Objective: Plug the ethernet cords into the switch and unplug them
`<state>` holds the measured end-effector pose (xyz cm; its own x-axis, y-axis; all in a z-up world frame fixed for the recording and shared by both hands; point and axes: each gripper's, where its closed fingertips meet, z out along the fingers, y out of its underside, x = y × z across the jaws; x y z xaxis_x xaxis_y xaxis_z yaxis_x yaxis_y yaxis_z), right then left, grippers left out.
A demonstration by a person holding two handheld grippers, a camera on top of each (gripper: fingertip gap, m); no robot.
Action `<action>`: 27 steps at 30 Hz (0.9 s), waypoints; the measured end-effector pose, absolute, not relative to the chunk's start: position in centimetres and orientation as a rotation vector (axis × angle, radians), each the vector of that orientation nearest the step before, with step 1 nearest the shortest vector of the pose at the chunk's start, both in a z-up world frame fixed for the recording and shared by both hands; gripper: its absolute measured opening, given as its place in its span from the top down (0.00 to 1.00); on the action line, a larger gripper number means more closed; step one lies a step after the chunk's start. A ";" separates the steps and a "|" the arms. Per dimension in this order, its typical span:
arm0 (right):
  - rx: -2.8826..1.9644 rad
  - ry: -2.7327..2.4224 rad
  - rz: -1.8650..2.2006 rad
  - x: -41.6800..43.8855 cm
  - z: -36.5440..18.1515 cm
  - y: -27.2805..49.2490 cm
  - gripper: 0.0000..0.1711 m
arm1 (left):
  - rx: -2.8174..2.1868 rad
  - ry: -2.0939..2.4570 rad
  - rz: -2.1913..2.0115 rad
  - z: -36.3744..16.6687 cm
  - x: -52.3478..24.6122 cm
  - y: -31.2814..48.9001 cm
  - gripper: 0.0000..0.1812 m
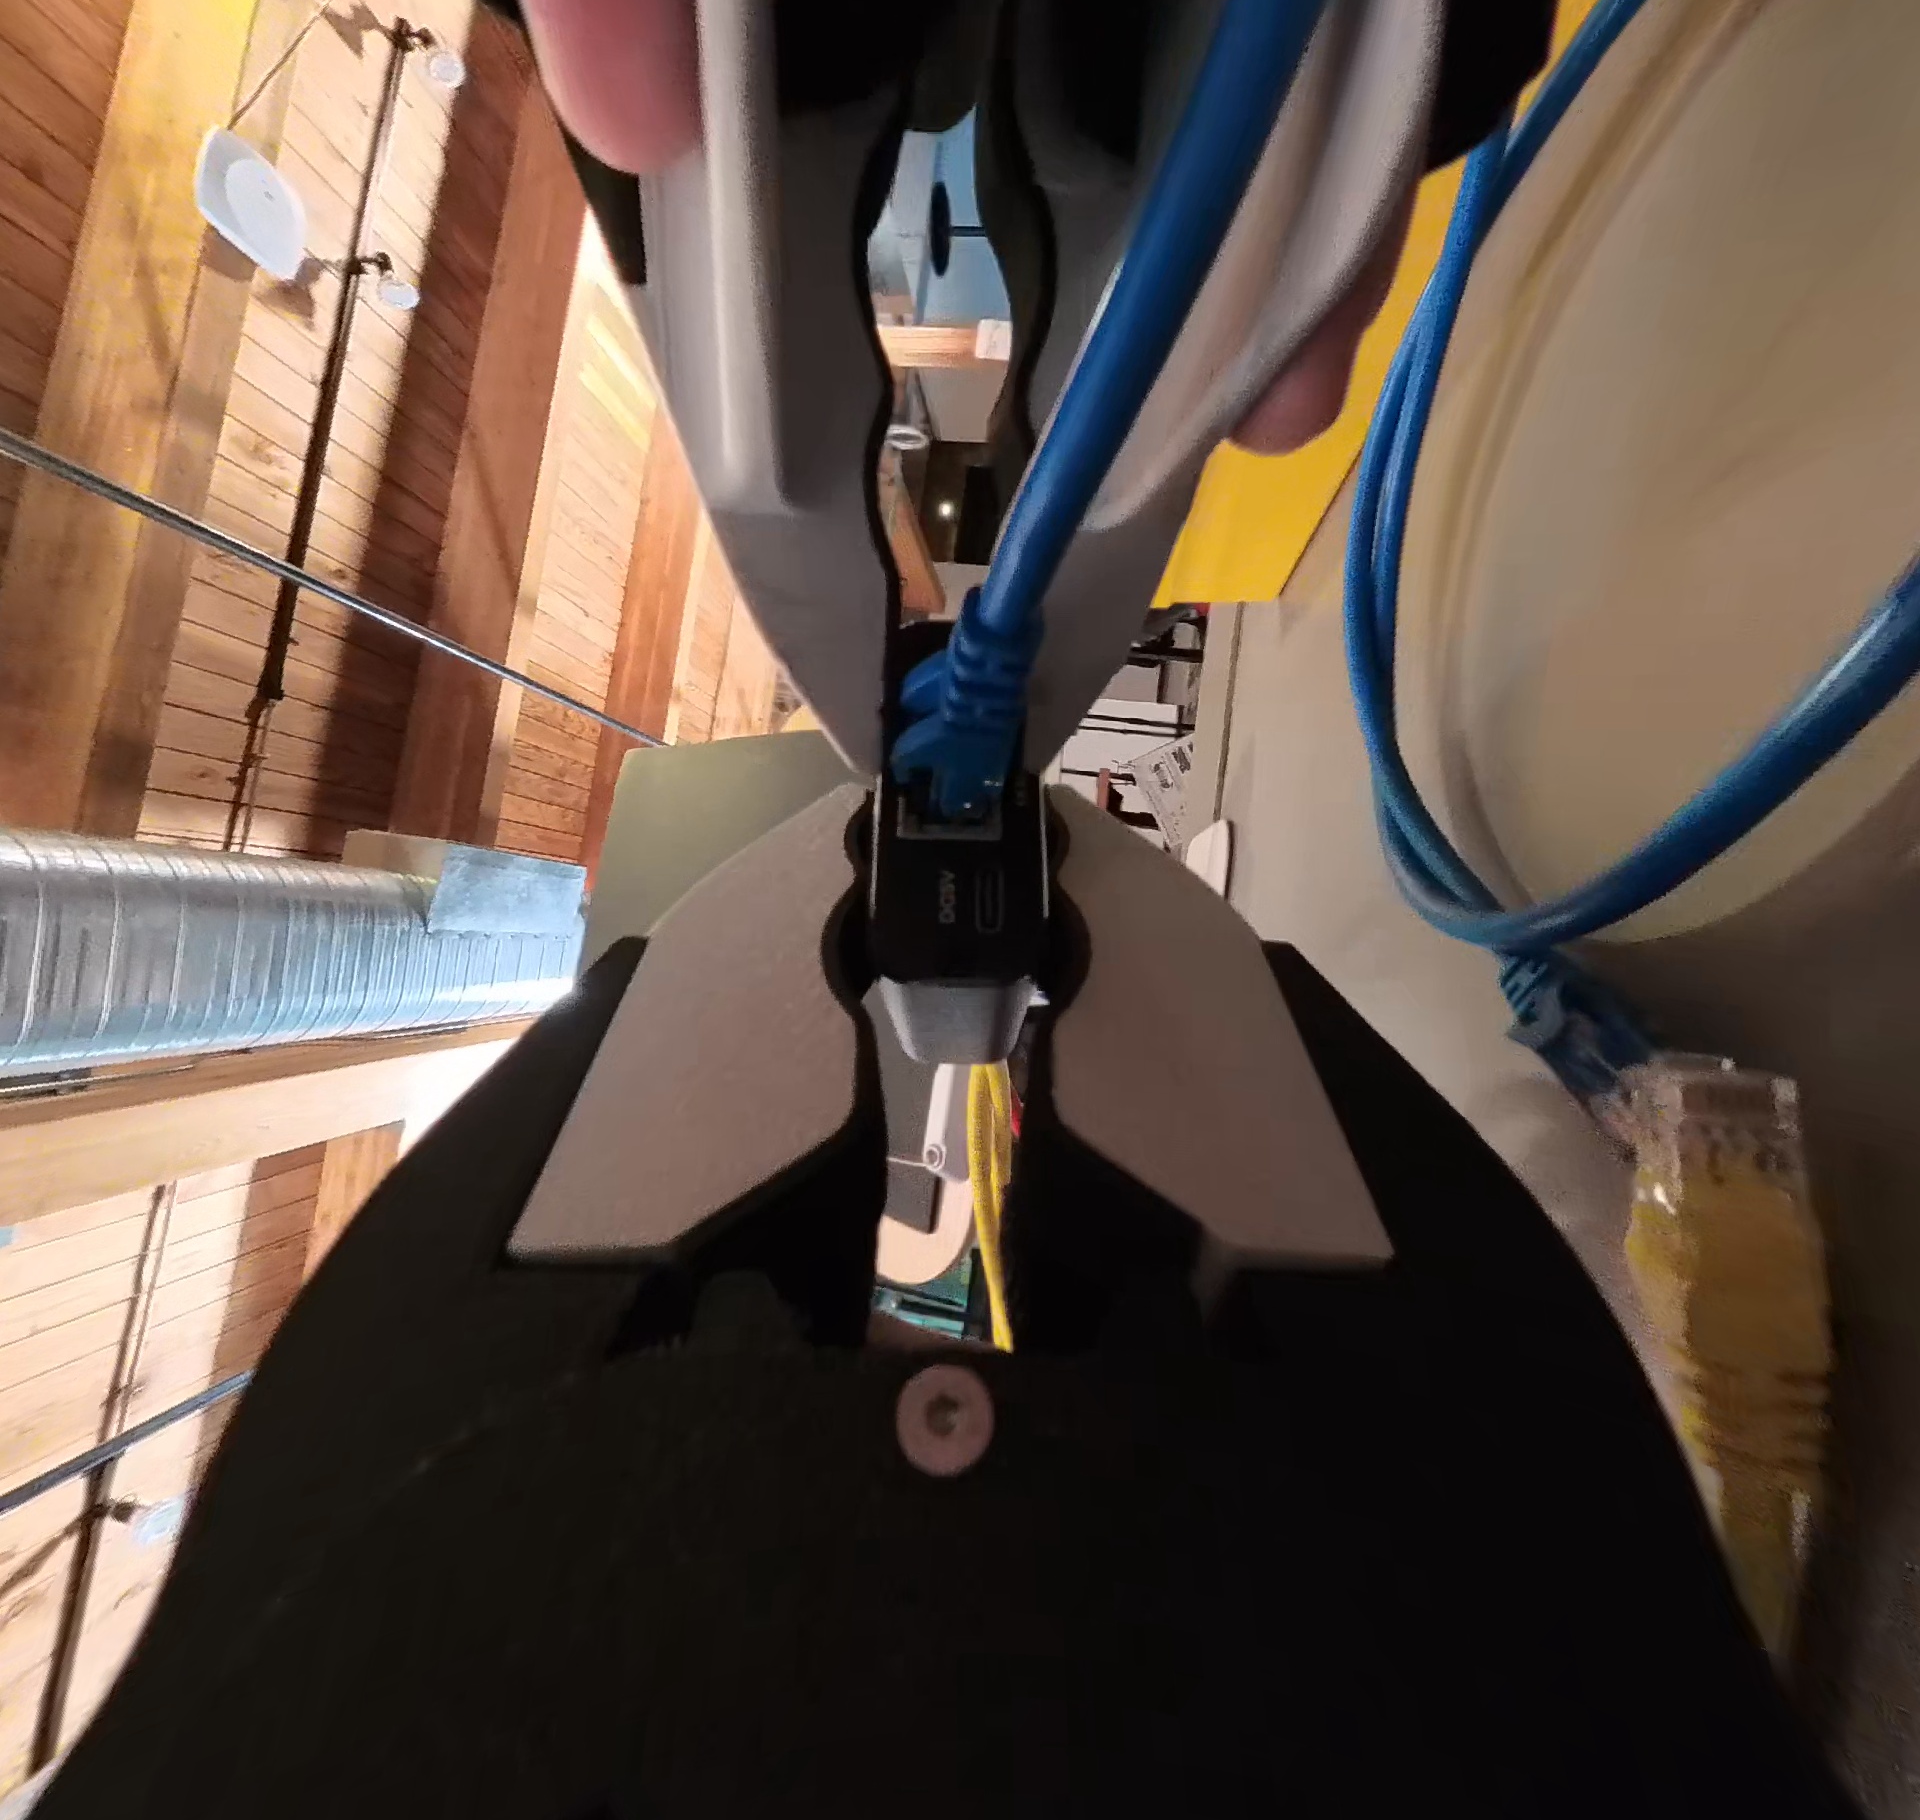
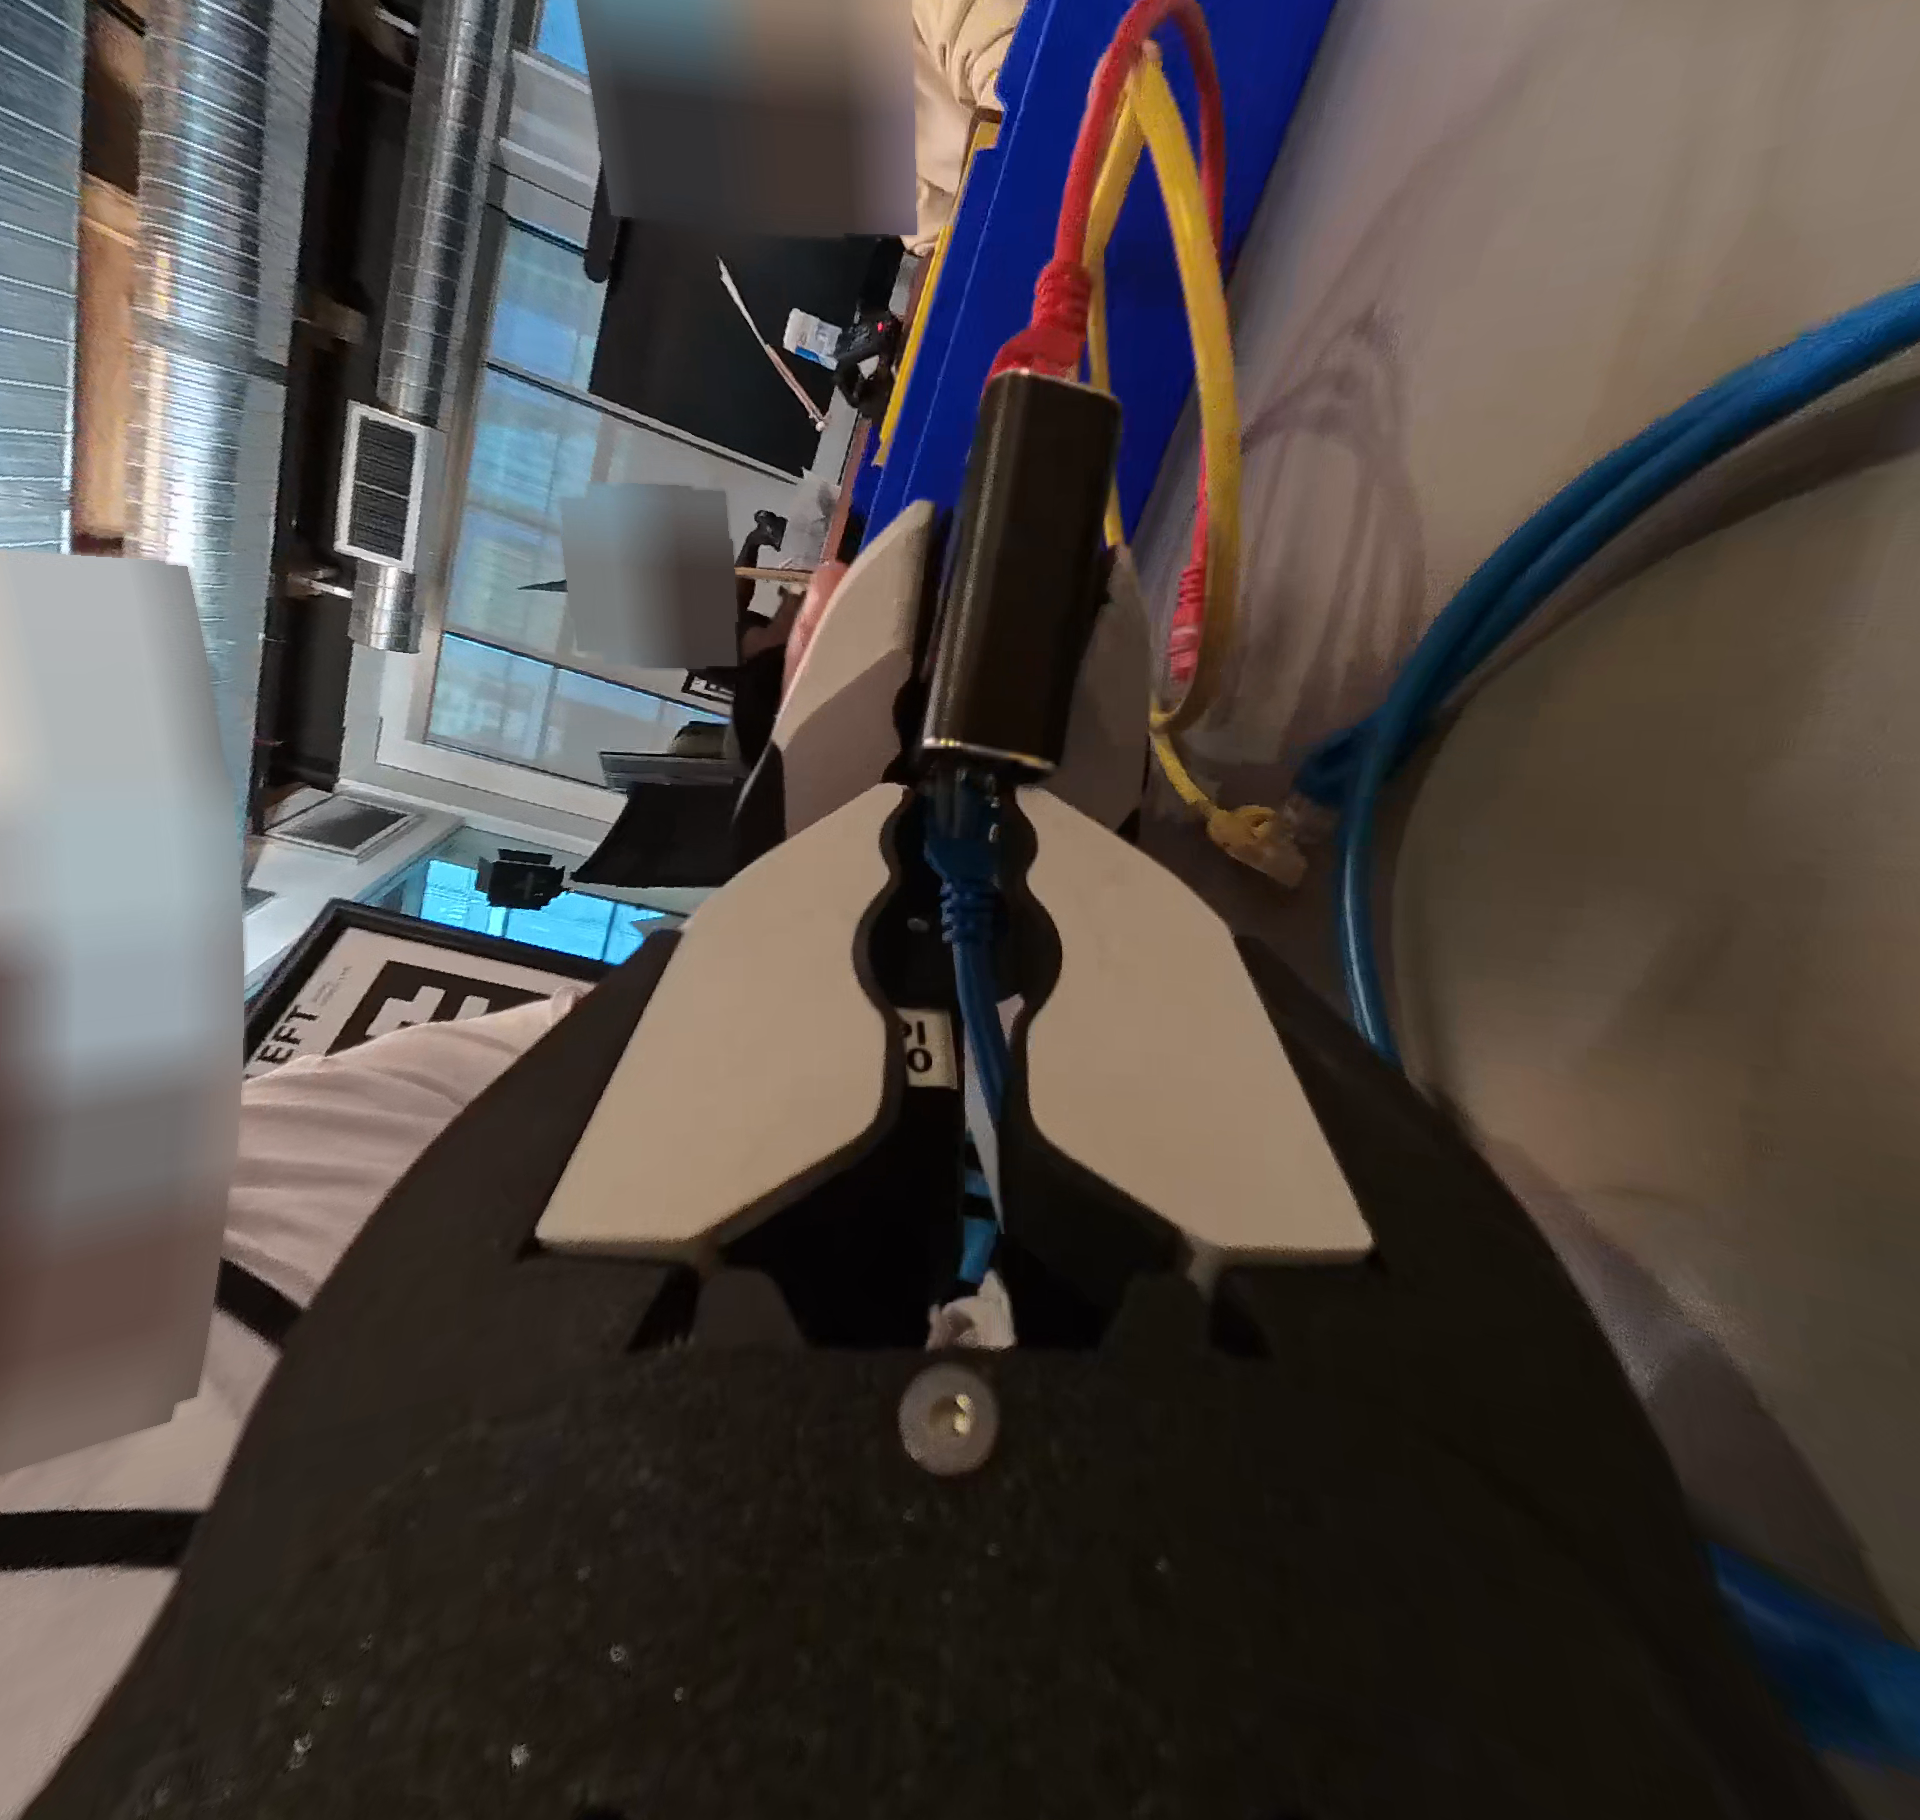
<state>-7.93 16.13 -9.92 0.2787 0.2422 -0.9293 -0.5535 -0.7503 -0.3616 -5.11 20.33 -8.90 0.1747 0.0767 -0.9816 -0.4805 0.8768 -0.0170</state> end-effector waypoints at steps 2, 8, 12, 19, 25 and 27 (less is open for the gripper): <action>-1.879 0.272 1.558 -8.4 -9.6 16.1 0.92 | -0.359 1.323 0.397 -8.5 -5.5 20.3 0.86; -1.843 0.275 1.614 -8.8 -8.7 16.5 0.90 | -0.388 1.311 0.406 -7.9 -5.8 20.9 0.86; -1.859 0.300 1.600 -9.0 -8.7 17.0 0.92 | -0.402 1.307 0.406 -7.8 -6.0 21.3 0.86; -1.798 0.333 1.607 -9.0 -8.2 17.5 0.92 | -0.413 1.291 0.414 -7.5 -6.1 21.5 0.86; -1.761 0.387 1.634 -8.9 -8.2 17.9 0.91 | -0.431 1.296 0.414 -7.6 -6.1 21.8 0.86; -1.775 0.390 1.610 -8.8 -8.5 18.0 0.92 | -0.433 1.301 0.424 -7.8 -6.0 21.9 0.86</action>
